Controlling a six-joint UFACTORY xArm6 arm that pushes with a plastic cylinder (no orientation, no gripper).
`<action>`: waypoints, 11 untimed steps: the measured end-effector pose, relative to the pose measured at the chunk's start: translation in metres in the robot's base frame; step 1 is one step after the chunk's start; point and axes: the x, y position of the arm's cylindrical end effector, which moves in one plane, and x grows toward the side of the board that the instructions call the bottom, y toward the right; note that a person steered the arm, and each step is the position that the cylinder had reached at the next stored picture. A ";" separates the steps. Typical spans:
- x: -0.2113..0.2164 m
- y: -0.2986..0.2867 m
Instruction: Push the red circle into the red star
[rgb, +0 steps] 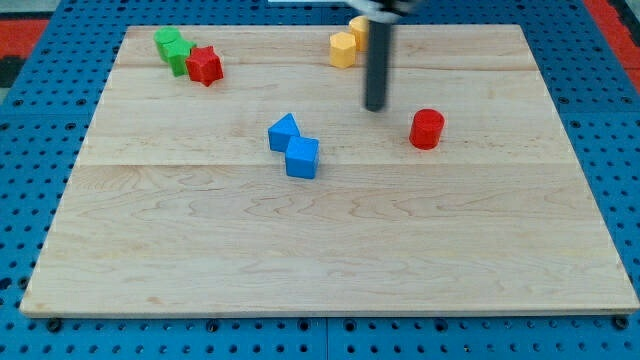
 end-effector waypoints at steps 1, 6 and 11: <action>0.036 0.111; -0.013 0.005; -0.046 -0.253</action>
